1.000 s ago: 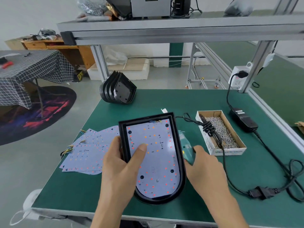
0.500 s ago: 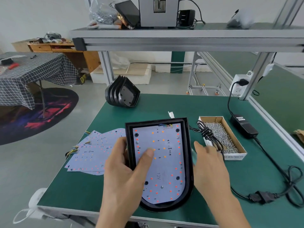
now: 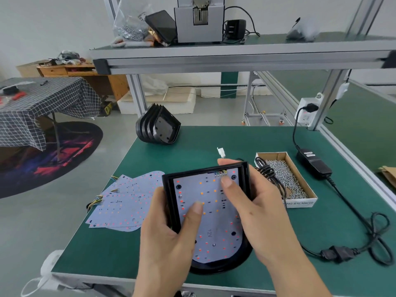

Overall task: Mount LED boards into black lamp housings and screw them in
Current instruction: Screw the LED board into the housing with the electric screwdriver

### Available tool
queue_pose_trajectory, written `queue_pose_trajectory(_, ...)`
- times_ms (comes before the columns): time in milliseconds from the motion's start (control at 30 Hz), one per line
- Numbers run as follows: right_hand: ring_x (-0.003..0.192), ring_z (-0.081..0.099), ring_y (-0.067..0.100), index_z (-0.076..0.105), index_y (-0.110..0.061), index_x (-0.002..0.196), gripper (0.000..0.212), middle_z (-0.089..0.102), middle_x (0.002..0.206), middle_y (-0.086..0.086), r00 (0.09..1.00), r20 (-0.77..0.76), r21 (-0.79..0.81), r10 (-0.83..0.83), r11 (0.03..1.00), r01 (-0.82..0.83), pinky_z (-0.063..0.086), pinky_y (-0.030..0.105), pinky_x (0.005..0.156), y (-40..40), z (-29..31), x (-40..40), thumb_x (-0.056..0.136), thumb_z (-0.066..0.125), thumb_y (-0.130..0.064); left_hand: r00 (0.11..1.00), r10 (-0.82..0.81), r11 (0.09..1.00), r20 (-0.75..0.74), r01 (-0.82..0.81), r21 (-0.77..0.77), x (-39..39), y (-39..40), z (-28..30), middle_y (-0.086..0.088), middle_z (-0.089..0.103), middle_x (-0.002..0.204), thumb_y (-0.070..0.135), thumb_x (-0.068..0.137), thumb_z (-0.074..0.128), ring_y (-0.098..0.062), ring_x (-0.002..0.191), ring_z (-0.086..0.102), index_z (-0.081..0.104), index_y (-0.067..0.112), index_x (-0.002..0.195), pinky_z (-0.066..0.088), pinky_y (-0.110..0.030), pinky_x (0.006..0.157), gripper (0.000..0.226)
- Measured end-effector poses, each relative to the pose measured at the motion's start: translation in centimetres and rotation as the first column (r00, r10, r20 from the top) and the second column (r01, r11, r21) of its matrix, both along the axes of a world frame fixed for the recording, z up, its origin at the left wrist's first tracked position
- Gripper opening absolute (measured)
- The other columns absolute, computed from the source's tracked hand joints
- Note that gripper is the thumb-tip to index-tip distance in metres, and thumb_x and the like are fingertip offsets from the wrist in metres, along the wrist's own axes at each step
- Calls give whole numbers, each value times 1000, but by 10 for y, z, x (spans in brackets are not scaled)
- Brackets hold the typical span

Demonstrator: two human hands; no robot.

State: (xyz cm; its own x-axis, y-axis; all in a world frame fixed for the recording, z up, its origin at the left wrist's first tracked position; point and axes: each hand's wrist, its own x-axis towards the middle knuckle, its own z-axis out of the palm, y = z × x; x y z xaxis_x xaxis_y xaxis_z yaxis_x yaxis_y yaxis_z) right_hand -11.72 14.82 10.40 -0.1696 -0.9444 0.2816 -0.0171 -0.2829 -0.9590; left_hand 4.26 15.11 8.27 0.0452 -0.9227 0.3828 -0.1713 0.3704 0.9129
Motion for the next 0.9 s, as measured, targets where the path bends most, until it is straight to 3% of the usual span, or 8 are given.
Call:
queue_pose_trajectory(233,72,66,11,76,-28,95,10,76,83,-1,997,70,-52,-41,998,45,54,22,63,2,1,-2,96,68,-32,999,22,1000,26,-22,-22,-7,3,1,25,76,100,33,86,72,5,89,72,62,51,110,48,-3,66,31)
queue_pose_trajectory(367,74,67,18,75,-26,96,13,76,85,6,996,55,0,-72,997,72,59,30,64,3,0,-3,95,67,-37,1000,2,1000,-1,-2,26,-7,1,-4,19,77,101,35,87,71,0,89,74,65,44,110,52,-7,69,26)
queue_pose_trajectory(500,102,69,30,66,-33,132,42,74,111,13,995,37,129,92,987,-96,54,53,99,3,-9,-13,93,67,-48,995,58,993,-84,-49,109,-3,-4,-9,8,77,89,53,81,70,-20,83,73,68,38,104,62,-29,68,28)
queue_pose_trajectory(600,110,71,15,66,-33,136,43,76,118,4,978,35,188,206,960,-209,57,35,97,14,-21,-15,94,67,-43,976,113,985,-188,-85,150,0,-11,-7,3,78,93,59,77,70,-31,91,74,71,35,101,61,-60,83,34)
queue_pose_trajectory(667,107,74,15,75,-35,116,22,79,114,-3,984,28,184,175,967,-177,58,29,91,20,-29,-12,94,73,-35,979,15,988,-201,16,154,0,-14,-5,2,78,102,60,83,68,-28,97,75,71,33,107,61,-57,86,36)
queue_pose_trajectory(733,102,77,19,78,-37,107,18,81,108,-1,992,99,175,81,980,-98,60,29,85,23,-36,-11,90,80,-34,971,-102,986,-218,128,109,-2,-14,-5,-1,78,107,65,95,57,-18,100,74,72,27,112,61,-34,87,45)
queue_pose_trajectory(833,96,78,27,83,-25,102,27,80,107,12,918,397,177,-12,982,-63,62,30,76,24,-39,-19,76,76,-28,973,23,998,-231,-10,58,1,-16,-15,1,75,100,64,99,40,-18,95,70,73,29,104,54,-27,80,48)
queue_pose_trajectory(900,97,78,28,82,-15,106,35,78,114,17,835,550,152,-3,984,-97,63,34,74,25,-40,-32,73,82,-26,987,159,984,-5,-158,82,3,-21,-26,17,67,116,58,96,49,-14,117,58,67,40,114,46,-27,92,31)
